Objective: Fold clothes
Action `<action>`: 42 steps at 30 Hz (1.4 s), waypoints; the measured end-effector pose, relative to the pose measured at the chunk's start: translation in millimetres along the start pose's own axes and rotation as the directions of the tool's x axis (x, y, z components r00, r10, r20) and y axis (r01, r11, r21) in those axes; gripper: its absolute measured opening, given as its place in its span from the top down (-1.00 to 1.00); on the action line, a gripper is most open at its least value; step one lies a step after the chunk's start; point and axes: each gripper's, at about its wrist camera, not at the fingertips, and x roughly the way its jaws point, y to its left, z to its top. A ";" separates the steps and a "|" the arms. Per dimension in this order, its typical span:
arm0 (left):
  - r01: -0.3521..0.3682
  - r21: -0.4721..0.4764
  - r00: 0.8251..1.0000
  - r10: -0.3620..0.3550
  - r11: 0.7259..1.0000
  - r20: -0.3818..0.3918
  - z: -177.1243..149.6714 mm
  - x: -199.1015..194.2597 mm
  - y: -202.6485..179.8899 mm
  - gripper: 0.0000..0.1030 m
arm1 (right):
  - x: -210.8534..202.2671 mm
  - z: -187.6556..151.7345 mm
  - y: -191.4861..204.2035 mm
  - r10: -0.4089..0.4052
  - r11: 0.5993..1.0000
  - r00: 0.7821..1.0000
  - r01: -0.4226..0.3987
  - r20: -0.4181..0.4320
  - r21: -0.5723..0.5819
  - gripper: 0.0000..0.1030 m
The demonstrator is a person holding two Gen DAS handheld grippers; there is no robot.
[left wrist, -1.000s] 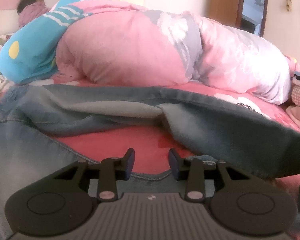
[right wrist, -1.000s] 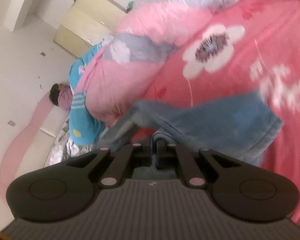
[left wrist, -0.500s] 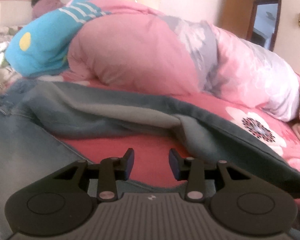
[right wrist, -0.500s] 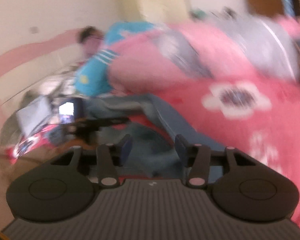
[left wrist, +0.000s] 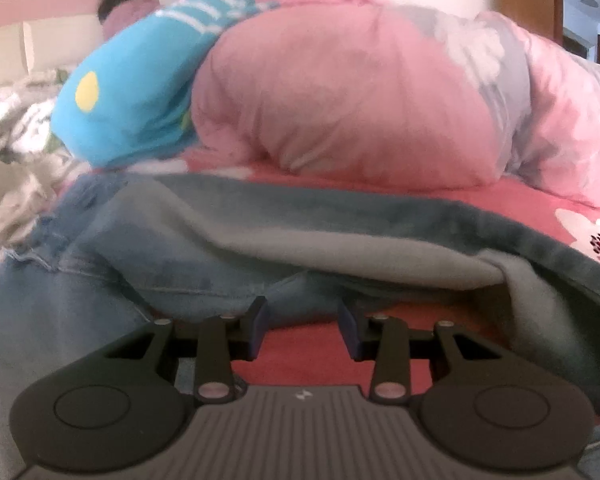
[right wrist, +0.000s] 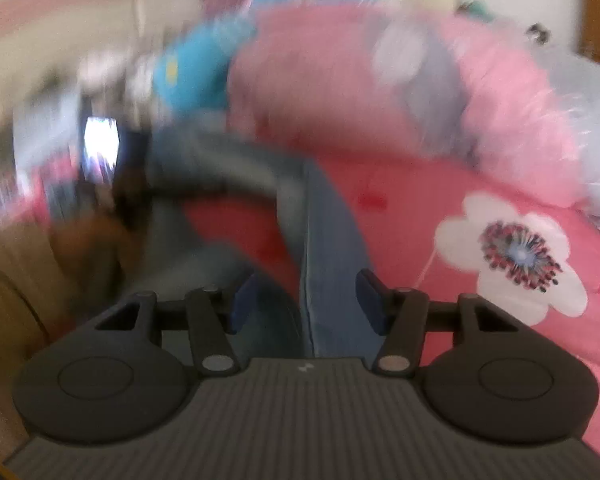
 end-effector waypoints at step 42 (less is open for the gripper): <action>-0.005 -0.026 0.999 0.004 1.000 -0.032 2.4 22.8 13.6 0.17 | 119.3 128.6 -79.6 -0.082 0.991 0.978 0.100 0.191 -0.085 0.12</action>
